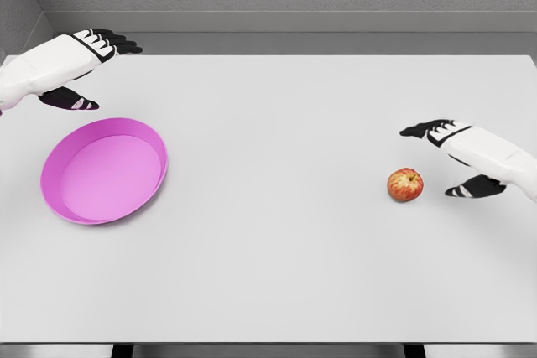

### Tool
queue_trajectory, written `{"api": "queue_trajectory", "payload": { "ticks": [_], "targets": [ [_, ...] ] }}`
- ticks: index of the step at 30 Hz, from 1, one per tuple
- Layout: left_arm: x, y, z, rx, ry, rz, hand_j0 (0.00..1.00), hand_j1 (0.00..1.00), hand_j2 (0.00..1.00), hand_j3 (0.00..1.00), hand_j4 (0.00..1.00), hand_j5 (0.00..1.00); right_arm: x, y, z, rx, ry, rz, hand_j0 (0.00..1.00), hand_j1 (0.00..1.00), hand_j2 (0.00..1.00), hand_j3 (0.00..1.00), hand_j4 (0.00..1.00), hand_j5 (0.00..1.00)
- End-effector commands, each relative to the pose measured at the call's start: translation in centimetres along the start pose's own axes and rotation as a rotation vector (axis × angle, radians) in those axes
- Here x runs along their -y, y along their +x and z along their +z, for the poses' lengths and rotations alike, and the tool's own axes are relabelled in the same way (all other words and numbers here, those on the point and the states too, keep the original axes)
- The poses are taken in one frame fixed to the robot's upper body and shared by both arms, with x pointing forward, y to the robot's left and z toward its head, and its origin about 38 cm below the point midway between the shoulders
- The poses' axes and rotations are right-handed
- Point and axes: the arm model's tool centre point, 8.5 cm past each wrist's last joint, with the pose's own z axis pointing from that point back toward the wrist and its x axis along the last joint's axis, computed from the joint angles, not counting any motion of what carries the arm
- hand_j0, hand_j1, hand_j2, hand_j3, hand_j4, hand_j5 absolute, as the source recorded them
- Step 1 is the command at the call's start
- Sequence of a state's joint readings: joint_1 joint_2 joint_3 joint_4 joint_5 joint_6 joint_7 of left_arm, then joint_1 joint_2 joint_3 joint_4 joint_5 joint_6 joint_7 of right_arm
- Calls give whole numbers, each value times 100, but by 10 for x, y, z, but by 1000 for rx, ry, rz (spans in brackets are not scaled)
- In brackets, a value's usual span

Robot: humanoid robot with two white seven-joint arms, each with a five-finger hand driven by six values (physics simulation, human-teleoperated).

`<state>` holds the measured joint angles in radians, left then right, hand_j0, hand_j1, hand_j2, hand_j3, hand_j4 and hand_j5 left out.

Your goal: Put the apple on the plate with both arms

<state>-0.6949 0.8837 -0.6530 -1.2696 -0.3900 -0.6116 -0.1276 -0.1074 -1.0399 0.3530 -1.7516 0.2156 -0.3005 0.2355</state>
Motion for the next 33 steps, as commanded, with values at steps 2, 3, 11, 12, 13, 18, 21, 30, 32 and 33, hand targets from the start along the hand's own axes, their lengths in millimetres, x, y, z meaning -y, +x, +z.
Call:
{"api": "queue_trajectory", "payload": {
  "ticks": [2, 3, 11, 12, 13, 18, 21, 30, 32, 33],
  "targets": [
    [-1, -1, 1, -5, 4, 5, 100, 100, 100, 100, 100, 100, -6, 4, -6, 12, 36, -1, 100, 100, 100, 100, 100, 100],
    [0, -2, 1, -7, 5, 6, 100, 100, 100, 100, 100, 100, -10, 5, -11, 9, 77, -1, 100, 100, 100, 100, 100, 100],
    [1, 0, -3, -2, -1, -8, 100, 100, 100, 100, 100, 100, -29, 8, -31, -52, 253, -39, 100, 100, 100, 100, 100, 100],
    [1, 0, -3, -3, 0, -6, 100, 100, 100, 100, 100, 100, -30, 8, -33, -59, 262, -41, 100, 100, 100, 100, 100, 100],
    [1, 0, -3, -3, 0, -6, 100, 100, 100, 100, 100, 100, -31, 8, -36, -70, 271, -49, 100, 100, 100, 100, 100, 100],
    [0, -1, -3, -3, 1, -7, 100, 100, 100, 100, 100, 100, -19, 5, -42, -101, 273, -42, 100, 100, 100, 100, 100, 100],
    [1, -1, -3, -3, 0, -8, 100, 100, 100, 100, 100, 100, -15, 7, -45, -94, 277, -38, 100, 100, 100, 100, 100, 100],
    [0, -3, -2, -12, 1, -6, 100, 100, 100, 100, 100, 100, -26, 11, -61, -75, 311, -44, 100, 100, 100, 100, 100, 100],
    [0, -3, -2, -12, 0, -6, 100, 100, 100, 100, 100, 100, -26, 11, -61, -73, 311, -44, 98, 98, 98, 98, 98, 98],
    [0, -4, -2, -14, 1, -6, 100, 100, 100, 100, 100, 100, -26, 11, -61, -72, 311, -43, 92, 92, 92, 92, 92, 92]
  ]
}}
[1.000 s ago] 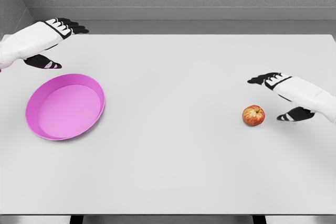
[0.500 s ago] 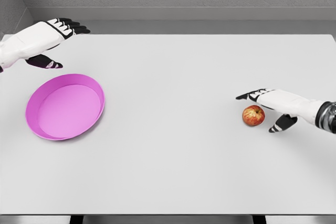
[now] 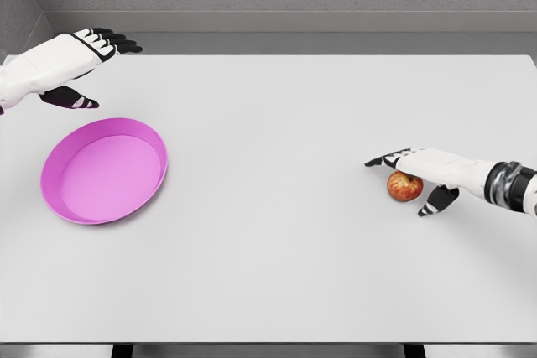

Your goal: Put the apple on the plate with both arms

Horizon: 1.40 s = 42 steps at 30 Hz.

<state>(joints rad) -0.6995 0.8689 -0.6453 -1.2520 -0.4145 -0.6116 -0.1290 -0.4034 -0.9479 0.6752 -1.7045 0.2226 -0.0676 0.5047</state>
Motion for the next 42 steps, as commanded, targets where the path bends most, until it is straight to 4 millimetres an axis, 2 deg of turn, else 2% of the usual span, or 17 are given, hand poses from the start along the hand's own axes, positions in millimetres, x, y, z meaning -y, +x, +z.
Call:
{"api": "queue_trajectory", "payload": {
  "ticks": [1, 4, 6, 13, 21, 35, 42],
  "targets": [
    [-1, -1, 1, -2, 6, 4, 100, 100, 100, 100, 100, 100, -1, 0, 0, 1, 3, -2, 85, 85, 85, 85, 85, 85],
    [-1, -1, 1, -2, 6, 4, 100, 100, 100, 100, 100, 100, -3, 3, -1, 11, 24, 3, 58, 58, 58, 58, 58, 58],
    [-1, -1, 1, -3, 5, 5, 100, 100, 100, 100, 100, 100, -4, 3, -1, 15, 29, 5, 50, 50, 50, 50, 50, 50],
    [-1, -1, 1, -4, 3, 4, 100, 100, 100, 100, 100, 100, -3, 5, 0, 22, 59, 13, 35, 35, 35, 35, 35, 35],
    [-1, -1, 1, -4, 7, 5, 100, 100, 100, 100, 100, 100, -2, 7, 0, 29, 62, 19, 32, 32, 32, 32, 32, 32],
    [-2, -6, 5, -19, 4, 3, 100, 100, 100, 100, 100, 100, 26, 22, 3, 74, 2, 71, 30, 30, 30, 30, 30, 30],
    [-3, -7, 5, -20, 5, 4, 100, 100, 100, 100, 100, 100, 44, 52, -18, 172, -56, 82, 30, 30, 30, 30, 30, 30]
  ]
}}
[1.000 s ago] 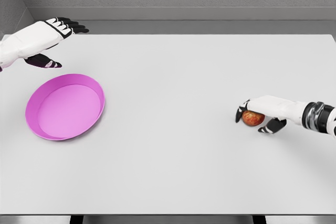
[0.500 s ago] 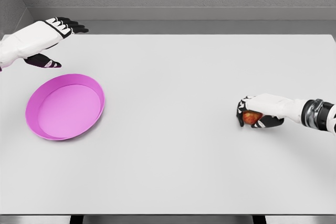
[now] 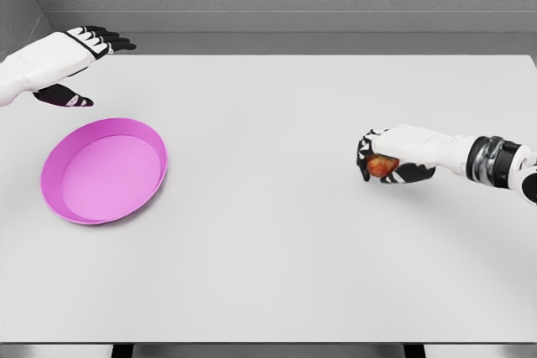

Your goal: Put the apple on the plate with both arms

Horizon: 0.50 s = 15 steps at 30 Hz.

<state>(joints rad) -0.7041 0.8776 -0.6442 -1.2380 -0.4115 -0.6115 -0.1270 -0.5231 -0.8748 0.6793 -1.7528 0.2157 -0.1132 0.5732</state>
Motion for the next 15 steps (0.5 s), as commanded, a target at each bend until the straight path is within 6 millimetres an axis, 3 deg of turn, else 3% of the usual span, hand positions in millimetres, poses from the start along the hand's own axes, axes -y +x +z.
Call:
{"api": "queue_trajectory", "payload": {
  "ticks": [1, 11, 15],
  "targets": [
    [-1, -1, 1, -2, 6, 4, 100, 100, 100, 100, 100, 100, -1, 11, -12, 45, -12, -14, 30, 30, 30, 30, 30, 30],
    [-1, -1, 1, -2, 6, 4, 100, 100, 100, 100, 100, 100, 10, 57, -53, 196, -43, -6, 30, 30, 30, 30, 30, 30],
    [-1, -1, 1, -2, 4, 4, 100, 100, 100, 100, 100, 100, 5, 78, -69, 257, -33, -13, 30, 30, 30, 30, 30, 30]
  ]
}}
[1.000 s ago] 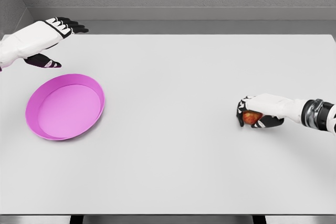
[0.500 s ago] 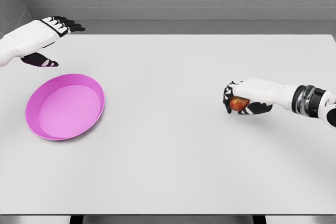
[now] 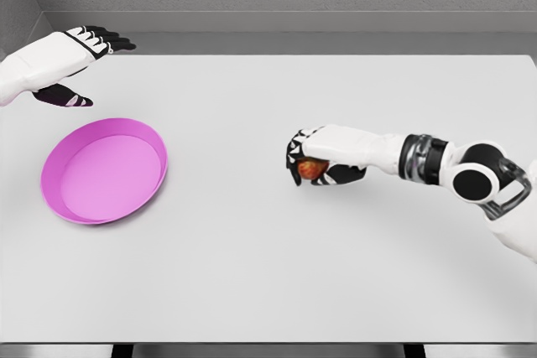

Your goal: Put the apple on the plate with both arms

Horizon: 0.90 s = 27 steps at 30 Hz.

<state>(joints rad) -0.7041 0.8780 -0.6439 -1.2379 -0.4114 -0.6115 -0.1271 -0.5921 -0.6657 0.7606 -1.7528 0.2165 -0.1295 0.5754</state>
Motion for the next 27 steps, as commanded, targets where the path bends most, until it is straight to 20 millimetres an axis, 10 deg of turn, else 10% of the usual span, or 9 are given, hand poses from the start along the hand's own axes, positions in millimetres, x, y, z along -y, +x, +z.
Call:
{"api": "queue_trajectory", "payload": {
  "ticks": [1, 19, 20, 21, 27],
  "targets": [
    [-1, 0, 0, -1, 6, 5, 100, 100, 100, 100, 100, 100, -5, 14, -16, 51, 3, -16, 30, 30, 30, 30, 30, 30],
    [-1, 0, 0, -1, 4, 5, 100, 100, 100, 100, 100, 100, -3, 44, -65, 114, 30, -30, 31, 31, 31, 31, 31, 31],
    [-1, 0, 0, -1, 6, 5, 100, 100, 100, 100, 100, 100, -3, 44, -65, 110, 30, -31, 42, 42, 42, 42, 42, 42],
    [-1, 0, 0, -1, 6, 5, 100, 100, 100, 100, 100, 100, -1, 41, -65, 85, 21, -49, 100, 100, 100, 100, 100, 100],
    [-1, 0, 0, -1, 6, 5, 100, 100, 100, 100, 100, 100, -1, 40, -65, 64, 19, -62, 100, 100, 100, 100, 100, 100]
  ]
}}
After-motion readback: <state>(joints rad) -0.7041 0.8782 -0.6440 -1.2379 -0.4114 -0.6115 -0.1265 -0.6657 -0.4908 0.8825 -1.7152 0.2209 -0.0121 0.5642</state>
